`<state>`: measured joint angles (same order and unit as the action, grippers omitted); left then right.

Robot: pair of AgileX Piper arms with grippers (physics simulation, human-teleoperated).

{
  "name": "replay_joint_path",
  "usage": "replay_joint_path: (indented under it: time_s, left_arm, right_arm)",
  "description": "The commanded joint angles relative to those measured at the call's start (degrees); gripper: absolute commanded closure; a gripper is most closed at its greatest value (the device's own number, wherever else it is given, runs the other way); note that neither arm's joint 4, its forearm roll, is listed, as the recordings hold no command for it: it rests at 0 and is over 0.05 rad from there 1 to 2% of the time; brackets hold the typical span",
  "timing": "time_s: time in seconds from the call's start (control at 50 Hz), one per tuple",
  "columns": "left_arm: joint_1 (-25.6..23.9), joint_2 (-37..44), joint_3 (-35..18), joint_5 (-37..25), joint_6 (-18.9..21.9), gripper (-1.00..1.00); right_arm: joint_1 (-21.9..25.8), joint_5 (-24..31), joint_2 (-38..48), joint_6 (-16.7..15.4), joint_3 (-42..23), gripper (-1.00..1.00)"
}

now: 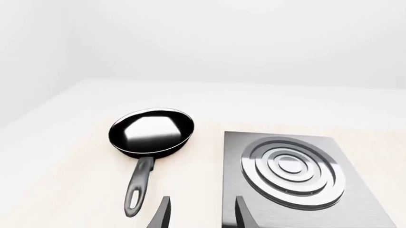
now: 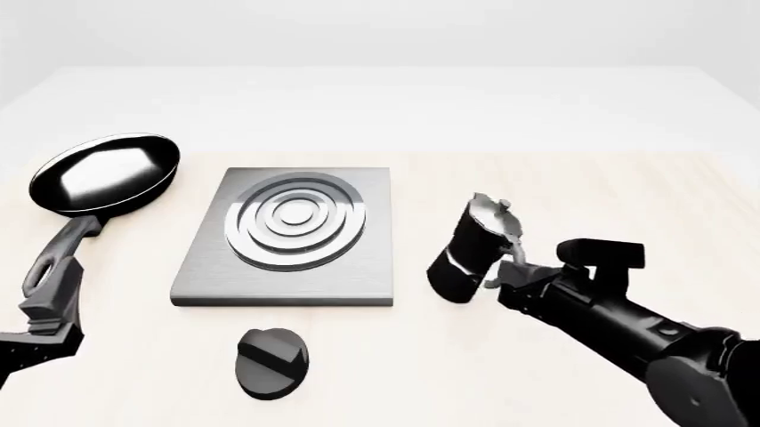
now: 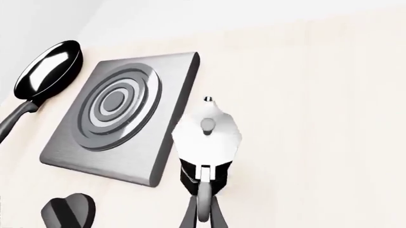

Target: Turn on the stove and put the moka pot on it.

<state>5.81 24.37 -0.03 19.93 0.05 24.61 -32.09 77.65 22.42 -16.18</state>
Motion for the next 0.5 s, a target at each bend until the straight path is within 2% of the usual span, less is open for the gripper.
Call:
replay_joint_path:
  time_s: [0.02,0.26,0.5]
  left_arm:
    - [-0.33,-1.90,0.00,-1.44,-0.02,-1.00]
    - [-0.44,-4.42,0.00,-3.41,-0.03,-1.00]
    - [-0.62,-5.08,0.00,-3.93,0.10,-1.00]
  right_arm:
    - [-0.90,12.52,-12.04,-2.36,-1.22,1.00]
    - [-1.94,28.90,-21.70,-8.53,-7.46,1.00]
    - [-1.11,38.29,-26.79,-11.16,-13.91,1.00]
